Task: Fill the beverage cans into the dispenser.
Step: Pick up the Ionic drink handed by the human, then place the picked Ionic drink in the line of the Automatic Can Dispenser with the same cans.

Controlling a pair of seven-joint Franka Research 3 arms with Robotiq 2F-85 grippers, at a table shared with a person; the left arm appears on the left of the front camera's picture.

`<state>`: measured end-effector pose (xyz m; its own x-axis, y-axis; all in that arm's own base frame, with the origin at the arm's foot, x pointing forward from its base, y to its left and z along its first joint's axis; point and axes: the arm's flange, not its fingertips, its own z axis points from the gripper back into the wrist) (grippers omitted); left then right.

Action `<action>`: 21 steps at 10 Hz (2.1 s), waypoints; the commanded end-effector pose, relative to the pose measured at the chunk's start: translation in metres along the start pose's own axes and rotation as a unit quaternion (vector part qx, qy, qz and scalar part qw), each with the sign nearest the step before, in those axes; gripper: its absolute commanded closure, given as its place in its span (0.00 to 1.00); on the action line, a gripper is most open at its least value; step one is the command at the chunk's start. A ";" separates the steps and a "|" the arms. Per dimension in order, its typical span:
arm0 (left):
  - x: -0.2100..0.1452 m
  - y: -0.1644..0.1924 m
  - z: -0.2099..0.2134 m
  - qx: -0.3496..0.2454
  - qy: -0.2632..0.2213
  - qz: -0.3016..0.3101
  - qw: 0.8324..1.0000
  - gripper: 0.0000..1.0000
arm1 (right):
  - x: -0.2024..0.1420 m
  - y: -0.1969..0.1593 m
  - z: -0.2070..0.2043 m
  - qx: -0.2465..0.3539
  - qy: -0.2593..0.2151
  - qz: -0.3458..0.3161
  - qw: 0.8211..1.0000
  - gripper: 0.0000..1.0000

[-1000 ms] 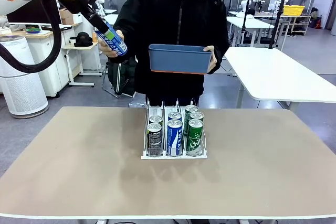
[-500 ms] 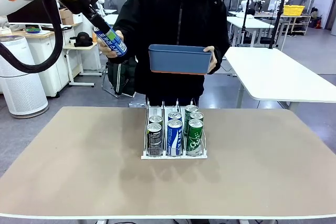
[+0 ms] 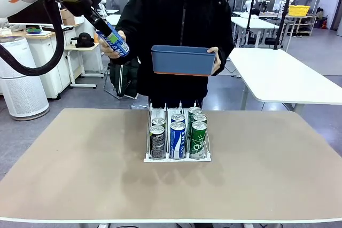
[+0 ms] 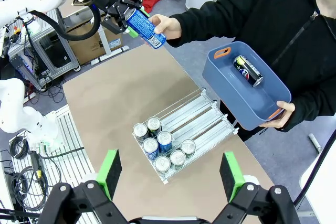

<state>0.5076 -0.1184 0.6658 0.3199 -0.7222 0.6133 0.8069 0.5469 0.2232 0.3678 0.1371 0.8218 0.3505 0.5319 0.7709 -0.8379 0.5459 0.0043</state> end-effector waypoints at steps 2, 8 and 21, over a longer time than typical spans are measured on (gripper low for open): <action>0.001 0.002 0.002 0.006 0.009 0.010 1.000 1.00 | -0.002 0.000 0.000 0.001 0.001 0.000 1.000 0.00; -0.001 0.003 0.003 0.008 0.029 -0.008 1.000 1.00 | -0.002 0.000 0.000 0.001 0.001 0.000 1.000 0.00; 0.000 -0.001 -0.002 0.002 0.016 -0.010 1.000 1.00 | -0.002 0.000 0.000 0.001 0.001 0.000 1.000 0.00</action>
<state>0.5077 -0.1207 0.6635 0.3199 -0.7468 0.5831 0.8121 0.5332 0.2373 0.3678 0.1371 0.8218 0.3505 0.5319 0.7709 -0.8379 0.5459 0.0043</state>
